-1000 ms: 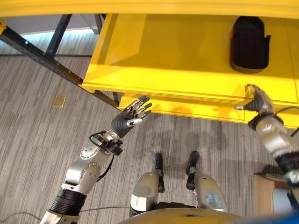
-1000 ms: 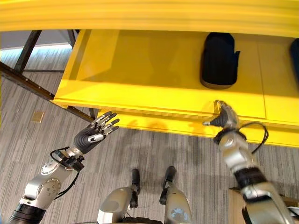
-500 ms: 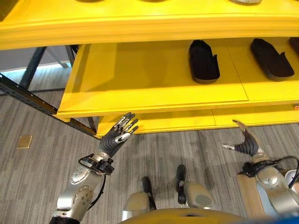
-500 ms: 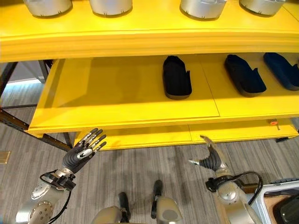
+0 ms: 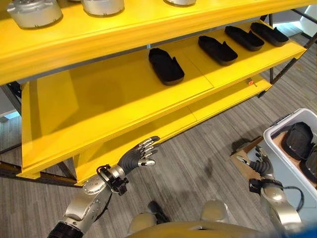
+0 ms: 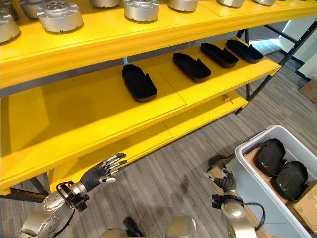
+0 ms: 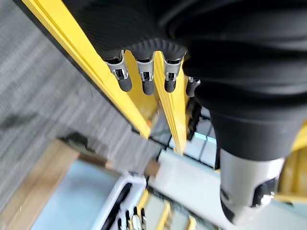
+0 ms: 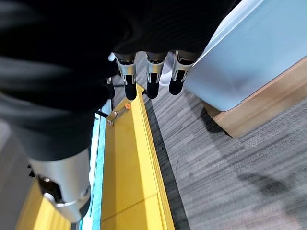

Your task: Move parts from the plastic box to the shelf.

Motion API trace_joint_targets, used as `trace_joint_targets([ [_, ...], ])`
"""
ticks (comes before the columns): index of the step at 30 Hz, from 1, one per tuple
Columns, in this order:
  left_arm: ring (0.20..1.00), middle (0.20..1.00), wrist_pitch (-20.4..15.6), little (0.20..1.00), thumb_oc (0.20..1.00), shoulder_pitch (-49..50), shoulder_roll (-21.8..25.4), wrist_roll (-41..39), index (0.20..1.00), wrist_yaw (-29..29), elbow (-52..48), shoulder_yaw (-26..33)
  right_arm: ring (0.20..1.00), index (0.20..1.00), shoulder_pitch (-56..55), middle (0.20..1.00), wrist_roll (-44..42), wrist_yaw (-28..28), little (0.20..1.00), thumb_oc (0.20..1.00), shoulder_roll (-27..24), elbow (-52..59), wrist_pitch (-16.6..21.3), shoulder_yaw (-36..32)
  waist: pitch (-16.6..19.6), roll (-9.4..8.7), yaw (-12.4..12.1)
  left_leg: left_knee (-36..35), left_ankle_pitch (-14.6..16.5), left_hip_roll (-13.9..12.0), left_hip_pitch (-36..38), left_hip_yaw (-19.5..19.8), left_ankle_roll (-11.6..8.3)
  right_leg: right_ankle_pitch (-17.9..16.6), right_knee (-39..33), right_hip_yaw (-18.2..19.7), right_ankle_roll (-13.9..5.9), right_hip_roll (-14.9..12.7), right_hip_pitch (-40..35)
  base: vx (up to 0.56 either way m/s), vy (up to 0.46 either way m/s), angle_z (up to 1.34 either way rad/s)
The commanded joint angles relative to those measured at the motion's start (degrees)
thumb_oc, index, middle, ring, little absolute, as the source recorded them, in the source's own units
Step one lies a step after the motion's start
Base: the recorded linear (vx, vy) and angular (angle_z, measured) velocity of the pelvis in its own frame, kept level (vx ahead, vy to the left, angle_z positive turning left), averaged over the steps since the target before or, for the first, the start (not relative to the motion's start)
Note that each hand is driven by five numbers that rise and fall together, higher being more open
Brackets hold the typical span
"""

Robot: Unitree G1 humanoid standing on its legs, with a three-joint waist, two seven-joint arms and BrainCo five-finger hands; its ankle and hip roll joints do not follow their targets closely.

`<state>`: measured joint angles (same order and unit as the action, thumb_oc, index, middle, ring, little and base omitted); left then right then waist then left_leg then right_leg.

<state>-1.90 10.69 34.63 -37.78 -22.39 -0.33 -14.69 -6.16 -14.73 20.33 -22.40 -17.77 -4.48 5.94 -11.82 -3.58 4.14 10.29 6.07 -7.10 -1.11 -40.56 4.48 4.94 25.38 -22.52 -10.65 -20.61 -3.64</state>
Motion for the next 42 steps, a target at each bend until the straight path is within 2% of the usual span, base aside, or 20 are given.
trace_joint_targets([
  [1,1.0,1.0,-4.4,1.0,1.0,2.8,-3.2,-2.7,1.0,1.1,-8.0,6.9,1.0,1.0,-2.4,1.0,3.2,5.1,1.0,1.0,-3.2,9.7,0.8,-5.8,-2.4,1.11,0.4,-0.4,0.1,-2.1,2.1,6.9,-3.31,-1.1,-14.3,1.9,1.95,6.9,-0.4,-0.1,-0.607,-1.89],
  [4,1.0,1.0,-4.8,1.0,1.0,3.5,-4.0,-3.3,1.0,2.3,-9.2,7.9,1.0,1.0,-3.5,1.0,2.7,12.7,1.0,1.0,-3.8,7.1,0.7,-9.3,-3.7,0.15,0.9,-1.6,-2.9,-4.0,0.6,5.5,-5.39,0.2,-15.6,0.8,2.94,10.2,0.6,-0.12,-0.535,-1.24],
  [7,1.0,1.0,-0.9,1.0,1.0,2.6,-5.2,-13.4,1.0,3.5,-8.9,7.0,1.0,1.0,-4.1,1.0,0.8,18.1,1.0,1.0,-3.9,4.4,2.0,-12.6,-5.9,0.66,2.5,-2.3,-4.5,-5.6,0.1,5.4,-6.54,1.7,-12.9,1.0,5.05,12.0,3.2,-0.11,-0.381,-0.58],
  [11,1.0,1.0,0.3,1.0,1.0,0.6,-6.4,-12.0,1.0,2.7,-8.5,4.5,1.0,1.0,-4.8,1.0,-2.7,21.4,1.0,1.0,-4.2,3.4,3.6,-15.6,-7.5,1.68,4.3,-3.3,-6.0,-7.1,-0.1,5.8,-7.85,2.9,-10.4,1.9,6.38,13.2,5.5,-0.09,-0.314,-0.23],
  [14,1.0,1.0,-0.6,1.0,1.0,-1.2,-7.1,-11.4,1.0,3.3,-8.6,2.0,1.0,1.0,-6.0,1.0,-0.8,20.6,1.0,1.0,-6.0,4.9,4.4,-17.7,-8.4,3.21,6.6,-5.7,-8.6,-8.3,0.5,6.5,-9.65,4.8,-6.9,3.5,7.79,14.2,7.7,-0.06,-0.308,-0.07],
  [17,1.0,1.0,-2.1,1.0,1.0,-1.7,-7.3,-12.2,1.0,4.9,-9.3,1.4,1.0,1.0,-5.8,1.0,2.1,19.0,1.0,1.0,-7.3,7.0,4.9,-17.1,-8.4,3.64,7.3,-6.8,-9.9,-8.5,1.3,9.4,-10.44,5.7,-5.0,5.5,8.4,14.7,9.3,-0.03,-0.232,-0.24],
  [19,1.0,1.0,-3.1,1.0,1.0,-2.0,-7.7,-12.5,1.0,6.2,-9.1,1.9,1.0,1.0,-4.9,1.0,4.1,16.2,1.0,1.0,-8.6,9.1,5.5,-15.2,-8.1,3.76,7.5,-6.3,-11.5,-8.6,2.0,15.3,-11.24,5.8,-4.9,9.2,9.15,15.9,10.2,0.08,-0.161,-0.65],
  [20,1.0,1.0,-3.1,1.0,1.0,-1.8,-7.9,-12.6,1.0,6.7,-9.1,2.4,1.0,1.0,-4.7,1.0,4.0,14.8,1.0,1.0,-9.0,9.7,6.0,-14.6,-7.9,3.85,7.4,-5.7,-11.6,-8.2,2.2,17.9,-11.31,5.8,-5.0,10.8,9.4,16.3,10.2,0.13,-0.144,-1.11],
  [21,1.0,1.0,-2.8,1.0,1.0,-1.3,-8.3,-12.3,1.0,7.4,-9.2,3.4,1.0,1.0,-3.5,1.0,4.7,12.1,1.0,1.0,-9.6,10.7,7.4,-13.2,-7.6,3.98,6.5,-4.3,-11.3,-6.7,1.5,23.4,-10.21,4.4,-5.9,13.7,10.21,17.5,10.6,0.19,-0.164,-1.48],
  [22,1.0,1.0,-2.7,1.0,1.0,0.2,-8.4,-11.2,1.0,8.1,-9.8,4.8,1.0,1.0,-2.0,1.0,5.9,8.4,1.0,1.0,-10.8,13.5,8.0,-11.8,-6.8,3.76,5.1,-1.7,-9.4,-3.6,0.6,30.7,-9.17,4.4,-6.8,17.4,10.61,18.8,10.4,0.19,-0.187,-1.55],
  [23,1.0,1.0,-2.2,1.0,1.0,0.5,-8.5,-11.0,1.0,7.9,-10.1,5.4,1.0,1.0,-1.5,1.0,6.2,7.7,1.0,1.0,-11.1,14.9,7.6,-11.4,-6.4,3.83,4.6,-0.9,-9.2,-2.5,-0.1,31.9,-8.76,4.0,-7.6,18.2,10.83,19.5,10.1,0.2,-0.157,-1.93],
  [25,1.0,1.0,-0.2,1.0,1.0,0.4,-8.6,-10.3,1.0,6.4,-10.0,6.9,1.0,1.0,-1.1,1.0,5.3,6.2,1.0,1.0,-11.0,18.8,5.5,-11.0,-5.7,4.23,4.2,-0.1,-7.4,0.6,-1.7,31.2,-7.81,3.3,-9.5,19.3,10.51,20.8,8.5,0.17,-0.098,-1.73],
  [27,1.0,1.0,0.2,1.0,1.0,0.4,-8.7,-8.8,1.0,5.0,-9.4,7.3,1.0,1.0,-1.2,1.0,6.9,7.3,1.0,1.0,-9.9,20.7,6.9,-9.7,-5.4,4.59,3.1,-2.2,-7.6,4.0,-5.2,31.6,-7.67,2.8,-11.8,21.0,9.88,22.1,5.8,0.29,0.006,-0.18],
  [28,1.0,1.0,0.4,1.0,1.0,0.7,-8.8,-6.7,1.0,4.9,-9.1,7.1,1.0,1.0,-0.8,1.0,5.2,8.6,1.0,1.0,-9.2,20.9,6.6,-9.3,-5.3,4.62,1.9,-2.9,-10.0,5.1,-8.9,32.1,-8.35,2.7,-13.6,22.1,9.87,22.7,3.2,0.29,0.044,-0.08],
  [29,1.0,1.0,0.3,1.0,1.0,0.7,-8.8,-6.6,1.0,4.9,-9.1,7.1,1.0,1.0,-0.8,1.0,5.2,8.7,1.0,1.0,-9.2,20.9,6.6,-9.3,-5.3,4.56,1.8,-2.9,-9.9,5.2,-8.9,32.0,-8.34,2.7,-13.7,22.2,9.85,22.6,3.1,0.37,0.087,-0.48],
  [30,1.0,1.0,0.4,1.0,1.0,0.9,-8.5,-4.7,1.0,4.8,-8.5,6.5,1.0,1.0,1.1,1.0,4.0,9.5,1.0,1.0,-8.8,20.5,7.2,-8.1,-5.3,4.62,0.1,-3.5,-13.1,5.9,-12.8,33.6,-9.08,2.9,-15.2,23.7,10.26,23.5,0.2,0.44,0.211,-0.65],
  [31,1.0,1.0,1.6,1.0,1.0,0.9,-8.2,-4.2,1.0,3.2,-8.2,6.0,1.0,1.0,3.5,1.0,4.0,7.5,1.0,1.0,-8.1,20.2,6.4,-6.2,-4.8,4.54,-1.4,-3.5,-12.9,6.8,-14.0,36.8,-8.64,3.5,-15.8,25.7,10.26,23.7,-1.3,0.47,0.238,-0.72],
  [34,1.0,1.0,1.0,1.0,1.0,0.5,-8.4,-2.1,1.0,3.0,-7.6,4.9,1.0,1.0,5.4,1.0,2.2,5.4,1.0,1.0,-7.9,19.9,5.2,-4.7,-4.2,4.4,-1.9,-3.1,-10.8,7.3,-12.7,36.6,-7.63,3.7,-16.1,25.6,10.26,23.3,-1.8,0.28,0.24,-1.09],
  [37,1.0,1.0,1.2,1.0,1.0,-1.4,-7.5,-0.2,1.0,4.0,-6.9,4.1,1.0,1.0,5.3,1.0,2.9,3.3,1.0,1.0,-6.3,21.2,4.2,-2.0,-2.0,4.08,-1.4,-3.9,-6.9,8.0,-7.6,35.0,-5.12,3.6,-15.6,23.5,9.27,22.1,-0.9,0.31,0.264,-0.88],
  [42,1.0,1.0,2.4,1.0,1.0,-2.4,-7.1,0.6,1.0,4.4,-6.8,4.8,1.0,1.0,7.2,1.0,3.3,2.7,1.0,1.0,-4.0,20.6,2.9,0.3,0.0,3.61,-2.7,-4.4,-4.1,9.1,-4.7,35.2,-2.52,4.3,-11.0,20.7,7.89,20.2,1.4,0.2,0.212,-0.15],
])
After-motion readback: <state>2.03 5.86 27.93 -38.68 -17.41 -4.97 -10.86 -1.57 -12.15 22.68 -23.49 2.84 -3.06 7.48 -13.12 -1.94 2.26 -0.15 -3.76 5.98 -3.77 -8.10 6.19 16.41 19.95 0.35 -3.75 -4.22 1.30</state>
